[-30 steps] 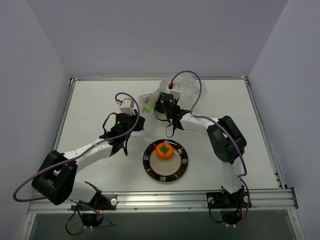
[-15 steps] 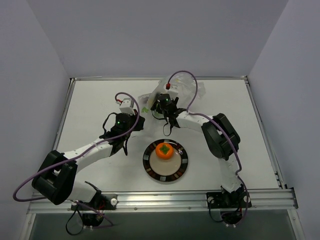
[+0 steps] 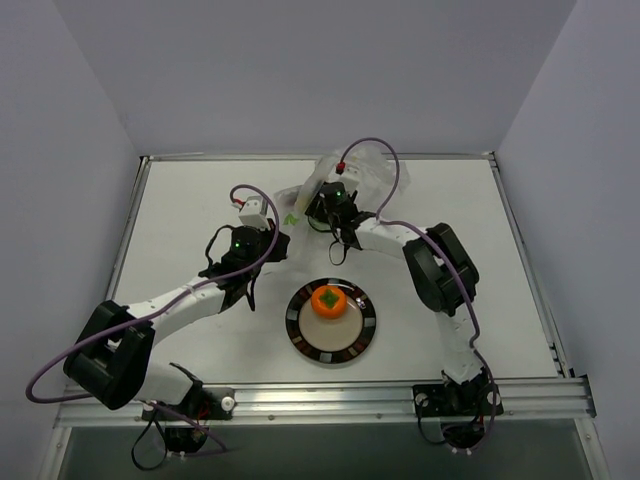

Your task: Take the fake fruits out of the plastic bag

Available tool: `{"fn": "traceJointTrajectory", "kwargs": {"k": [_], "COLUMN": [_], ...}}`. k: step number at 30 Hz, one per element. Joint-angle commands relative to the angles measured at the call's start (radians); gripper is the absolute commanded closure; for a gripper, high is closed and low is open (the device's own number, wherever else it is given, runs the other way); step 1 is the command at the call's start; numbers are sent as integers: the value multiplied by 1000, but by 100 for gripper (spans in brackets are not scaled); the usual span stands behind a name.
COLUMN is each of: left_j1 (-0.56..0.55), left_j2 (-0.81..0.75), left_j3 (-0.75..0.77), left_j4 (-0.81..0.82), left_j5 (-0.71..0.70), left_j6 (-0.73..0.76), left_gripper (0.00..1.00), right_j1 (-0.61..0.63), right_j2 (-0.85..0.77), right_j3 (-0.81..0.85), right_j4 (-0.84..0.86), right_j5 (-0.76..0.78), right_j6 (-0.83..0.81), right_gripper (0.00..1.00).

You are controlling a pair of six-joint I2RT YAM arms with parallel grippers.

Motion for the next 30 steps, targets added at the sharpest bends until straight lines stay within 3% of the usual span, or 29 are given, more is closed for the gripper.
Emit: {"fn": "traceJointTrajectory", "kwargs": {"k": [1, 9, 15, 19, 25, 30], "left_j1": [-4, -4, -4, -5, -7, -5], "left_j2": [-21, -18, -25, -22, -24, -36], "left_j3": [9, 6, 2, 2, 0, -5], "left_j4": [5, 11, 13, 21, 21, 16], "left_j5": [-17, -15, -21, -12, -12, -26], "left_j6": [10, 9, 6, 1, -1, 2], "left_gripper": [97, 98, 98, 98, 97, 98], "right_j1": [-6, 8, 11, 7, -3, 2], "right_j2": [-77, -320, -423, -469, -474, -499], "right_j3": [-67, -263, -373, -465, -469, -402], "right_j4": [62, 255, 289, 396, 487, 412], "right_j5": [-27, -64, -116, -153, -211, -327], "right_j6": [18, -44, -42, -48, -38, -45], "right_gripper": [66, 69, 69, 69, 68, 68]}}
